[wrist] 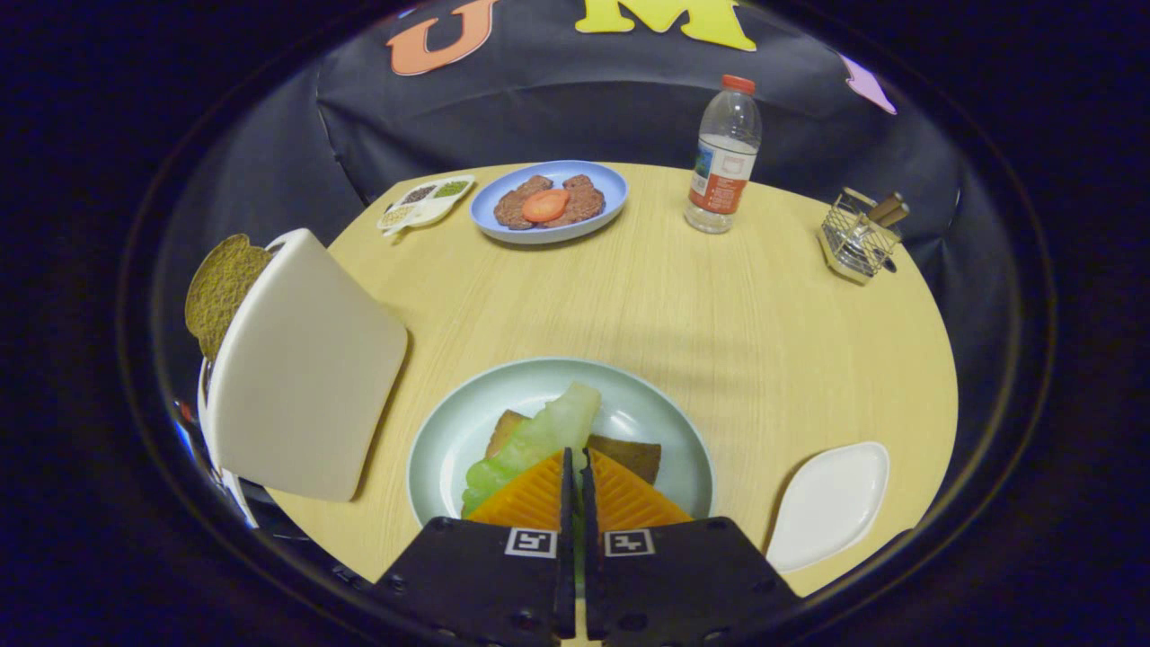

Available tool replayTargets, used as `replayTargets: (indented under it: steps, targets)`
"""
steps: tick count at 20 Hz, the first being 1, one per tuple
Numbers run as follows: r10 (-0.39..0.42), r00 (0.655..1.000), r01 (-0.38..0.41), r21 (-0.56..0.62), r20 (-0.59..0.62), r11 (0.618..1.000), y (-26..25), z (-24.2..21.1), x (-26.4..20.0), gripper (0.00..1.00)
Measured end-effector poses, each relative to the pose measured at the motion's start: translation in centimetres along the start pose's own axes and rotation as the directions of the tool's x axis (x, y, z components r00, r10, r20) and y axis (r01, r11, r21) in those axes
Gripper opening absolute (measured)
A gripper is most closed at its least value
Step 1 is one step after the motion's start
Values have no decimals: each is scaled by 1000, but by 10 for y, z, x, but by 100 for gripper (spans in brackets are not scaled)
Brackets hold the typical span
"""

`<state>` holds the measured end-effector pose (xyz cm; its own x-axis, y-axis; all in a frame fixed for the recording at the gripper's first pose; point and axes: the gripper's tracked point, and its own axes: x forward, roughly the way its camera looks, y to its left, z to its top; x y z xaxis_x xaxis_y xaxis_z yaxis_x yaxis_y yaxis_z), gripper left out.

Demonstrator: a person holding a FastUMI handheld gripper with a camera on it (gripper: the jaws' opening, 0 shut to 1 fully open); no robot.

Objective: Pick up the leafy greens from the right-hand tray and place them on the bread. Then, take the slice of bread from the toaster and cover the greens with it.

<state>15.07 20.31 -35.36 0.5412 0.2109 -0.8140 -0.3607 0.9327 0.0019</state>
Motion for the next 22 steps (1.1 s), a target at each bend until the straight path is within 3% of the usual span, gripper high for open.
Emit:
replayTargets:
  steps: [3, 11, 12, 14, 22]
  targets:
    - [-19, 1000, 19, 4, 14, 1000, 0, 2, -2, 17]
    - [-109, 987, 111, -13, 115, 994, 4, 14, -47, 81]
    - [-114, 984, 116, -4, 137, 993, 8, 16, -55, 83]
    - [-139, 972, 138, 16, 189, 990, 14, 20, -73, 98]
    - [-183, 883, 153, 103, 433, 983, 58, 48, -144, 97]
